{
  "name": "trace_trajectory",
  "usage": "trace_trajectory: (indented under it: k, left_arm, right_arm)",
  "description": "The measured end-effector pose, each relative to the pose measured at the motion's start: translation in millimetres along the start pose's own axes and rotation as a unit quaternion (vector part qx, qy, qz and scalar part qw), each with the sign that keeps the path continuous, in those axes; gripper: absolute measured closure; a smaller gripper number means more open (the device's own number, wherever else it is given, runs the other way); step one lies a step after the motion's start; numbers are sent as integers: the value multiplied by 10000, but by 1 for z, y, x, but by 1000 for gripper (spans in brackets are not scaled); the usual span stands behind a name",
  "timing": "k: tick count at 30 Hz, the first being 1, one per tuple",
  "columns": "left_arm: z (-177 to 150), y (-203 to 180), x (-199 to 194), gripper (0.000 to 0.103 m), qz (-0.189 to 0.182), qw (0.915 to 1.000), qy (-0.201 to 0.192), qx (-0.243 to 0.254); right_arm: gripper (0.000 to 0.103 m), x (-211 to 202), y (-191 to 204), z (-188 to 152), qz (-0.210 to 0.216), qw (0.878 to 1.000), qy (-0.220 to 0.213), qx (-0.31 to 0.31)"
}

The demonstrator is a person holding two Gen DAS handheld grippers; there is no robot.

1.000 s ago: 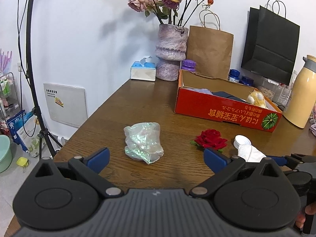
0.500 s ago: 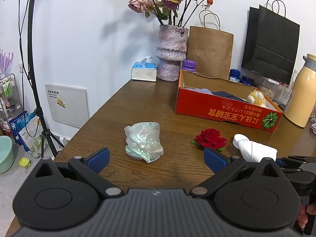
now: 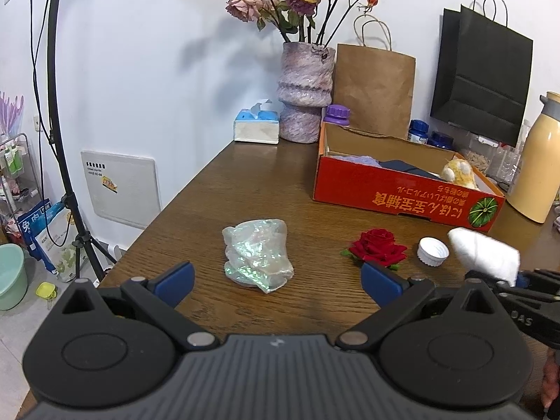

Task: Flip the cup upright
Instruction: 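Grasp the white cloth with the right gripper and lift it, then grasp the iridescent plastic bag with the left gripper while the right gripper holds the cloth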

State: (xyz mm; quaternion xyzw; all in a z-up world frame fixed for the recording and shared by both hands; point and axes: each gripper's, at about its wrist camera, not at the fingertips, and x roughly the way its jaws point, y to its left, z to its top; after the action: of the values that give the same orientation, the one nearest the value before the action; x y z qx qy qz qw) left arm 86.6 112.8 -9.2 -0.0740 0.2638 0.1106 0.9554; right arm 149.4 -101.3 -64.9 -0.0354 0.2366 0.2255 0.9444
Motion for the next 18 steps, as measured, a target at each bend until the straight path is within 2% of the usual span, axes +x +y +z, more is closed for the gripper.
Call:
trace_trajectory:
  k: [9, 18]
  left_arm:
    - [6, 5, 33, 0, 147, 9996, 215, 102]
    - [11, 9, 77, 0, 272, 9986, 458, 26]
  right_arm:
    - [77, -14, 8, 0, -190, 9986, -431, -240]
    - [77, -15, 6, 0, -211, 9982, -511, -214]
